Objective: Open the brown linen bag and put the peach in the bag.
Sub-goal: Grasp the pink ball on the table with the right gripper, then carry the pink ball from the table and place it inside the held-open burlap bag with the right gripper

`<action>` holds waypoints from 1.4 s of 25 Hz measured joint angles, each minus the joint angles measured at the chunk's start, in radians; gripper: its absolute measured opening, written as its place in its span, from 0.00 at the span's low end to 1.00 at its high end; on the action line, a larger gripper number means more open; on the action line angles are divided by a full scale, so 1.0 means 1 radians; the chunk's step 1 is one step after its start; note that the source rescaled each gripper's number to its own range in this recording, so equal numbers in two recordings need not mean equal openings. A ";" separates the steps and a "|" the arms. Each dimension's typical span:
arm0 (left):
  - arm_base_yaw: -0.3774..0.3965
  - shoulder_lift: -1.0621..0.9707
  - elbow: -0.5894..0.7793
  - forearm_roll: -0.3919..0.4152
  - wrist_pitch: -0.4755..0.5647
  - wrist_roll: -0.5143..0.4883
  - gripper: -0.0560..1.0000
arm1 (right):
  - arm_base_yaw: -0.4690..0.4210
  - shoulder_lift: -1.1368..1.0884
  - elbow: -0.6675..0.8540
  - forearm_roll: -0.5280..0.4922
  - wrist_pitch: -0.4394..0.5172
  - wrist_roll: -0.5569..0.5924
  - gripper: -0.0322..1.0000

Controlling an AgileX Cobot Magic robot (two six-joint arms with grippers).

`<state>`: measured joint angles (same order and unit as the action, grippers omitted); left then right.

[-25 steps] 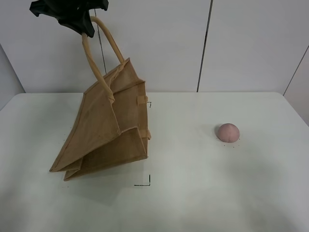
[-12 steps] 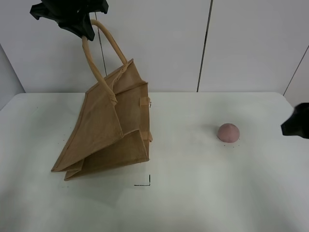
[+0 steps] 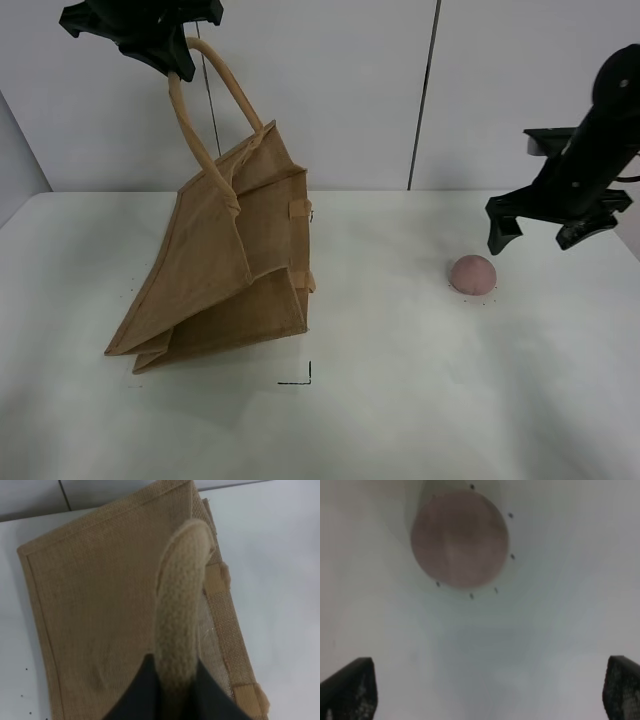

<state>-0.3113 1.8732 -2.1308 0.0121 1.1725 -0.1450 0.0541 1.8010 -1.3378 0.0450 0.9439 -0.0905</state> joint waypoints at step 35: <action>0.000 -0.001 0.000 -0.004 0.000 0.004 0.05 | 0.045 0.271 -0.383 0.225 -0.022 -0.152 0.03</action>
<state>-0.3113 1.8724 -2.1308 0.0082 1.1725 -0.1406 0.0992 2.0720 -1.7206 0.2695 0.9222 -0.2426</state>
